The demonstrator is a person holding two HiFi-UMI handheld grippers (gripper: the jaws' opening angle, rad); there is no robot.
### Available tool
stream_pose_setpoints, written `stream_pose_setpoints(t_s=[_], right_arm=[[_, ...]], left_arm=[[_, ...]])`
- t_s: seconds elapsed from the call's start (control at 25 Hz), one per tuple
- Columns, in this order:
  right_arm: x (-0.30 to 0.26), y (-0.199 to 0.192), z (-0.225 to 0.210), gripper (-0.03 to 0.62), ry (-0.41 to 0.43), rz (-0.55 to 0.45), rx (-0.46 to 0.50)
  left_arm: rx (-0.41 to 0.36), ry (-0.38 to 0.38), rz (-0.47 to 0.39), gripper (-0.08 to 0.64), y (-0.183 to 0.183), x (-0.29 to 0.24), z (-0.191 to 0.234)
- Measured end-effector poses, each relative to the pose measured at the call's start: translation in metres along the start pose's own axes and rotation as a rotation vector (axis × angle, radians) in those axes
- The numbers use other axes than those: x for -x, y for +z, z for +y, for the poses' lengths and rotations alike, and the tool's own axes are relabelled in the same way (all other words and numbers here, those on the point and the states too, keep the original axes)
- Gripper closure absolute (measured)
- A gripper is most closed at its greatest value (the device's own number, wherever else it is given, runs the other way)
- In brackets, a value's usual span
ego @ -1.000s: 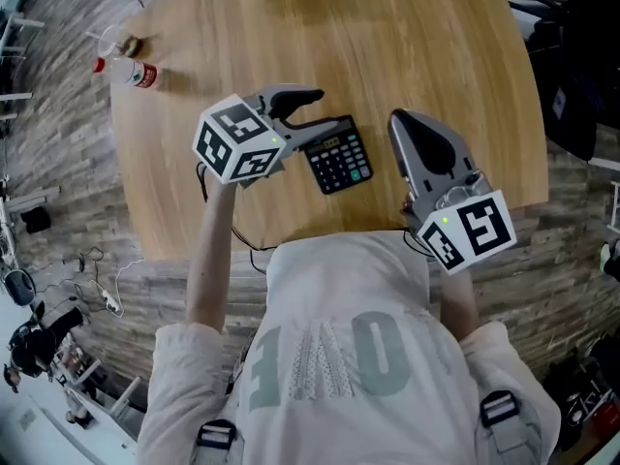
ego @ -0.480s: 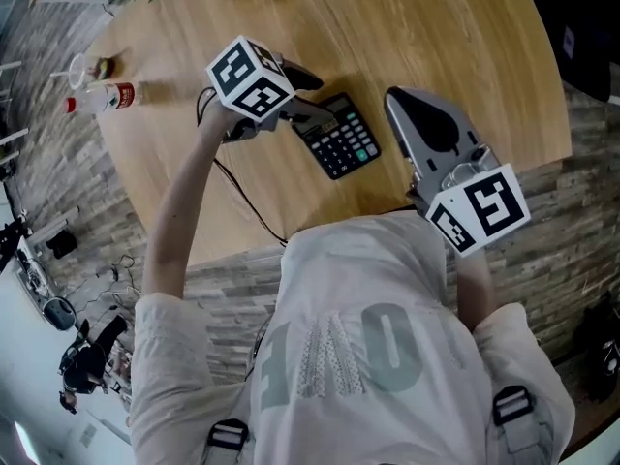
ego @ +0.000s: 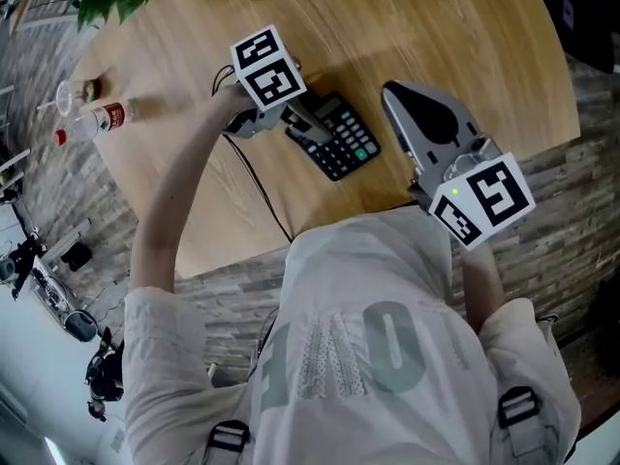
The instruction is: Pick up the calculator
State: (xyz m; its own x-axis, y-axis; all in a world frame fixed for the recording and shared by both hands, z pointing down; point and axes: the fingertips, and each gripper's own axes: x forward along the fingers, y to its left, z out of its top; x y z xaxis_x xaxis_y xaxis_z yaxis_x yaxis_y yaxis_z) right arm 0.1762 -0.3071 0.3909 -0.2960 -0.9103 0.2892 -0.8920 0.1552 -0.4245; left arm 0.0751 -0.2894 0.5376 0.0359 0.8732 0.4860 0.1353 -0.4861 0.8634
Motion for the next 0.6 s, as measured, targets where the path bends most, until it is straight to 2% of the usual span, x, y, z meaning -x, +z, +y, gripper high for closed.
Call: stream_pose_setpoints(t_s=[0.16, 0.32, 0.44, 0.6], right_arm=[[-0.005, 0.000, -0.004, 0.572, 0.001, -0.001, -0.029], [-0.006, -0.004, -0.007, 0.572, -0.003, 0.009, -0.036], [-0.006, -0.009, -0.008, 0.572, -0.003, 0.022, -0.037], [-0.008, -0.011, -0.007, 0.572, -0.001, 0.029, -0.028]], left_arm=[[0.048, -0.086, 0.016, 0.270, 0.000, -0.004, 0.001], [0.107, -0.133, 0.046, 0.285, -0.002, -0.005, 0.003], [0.109, -0.114, 0.076, 0.310, -0.002, -0.005, 0.006], [0.083, -0.053, 0.098, 0.377, -0.004, -0.006, 0.013]])
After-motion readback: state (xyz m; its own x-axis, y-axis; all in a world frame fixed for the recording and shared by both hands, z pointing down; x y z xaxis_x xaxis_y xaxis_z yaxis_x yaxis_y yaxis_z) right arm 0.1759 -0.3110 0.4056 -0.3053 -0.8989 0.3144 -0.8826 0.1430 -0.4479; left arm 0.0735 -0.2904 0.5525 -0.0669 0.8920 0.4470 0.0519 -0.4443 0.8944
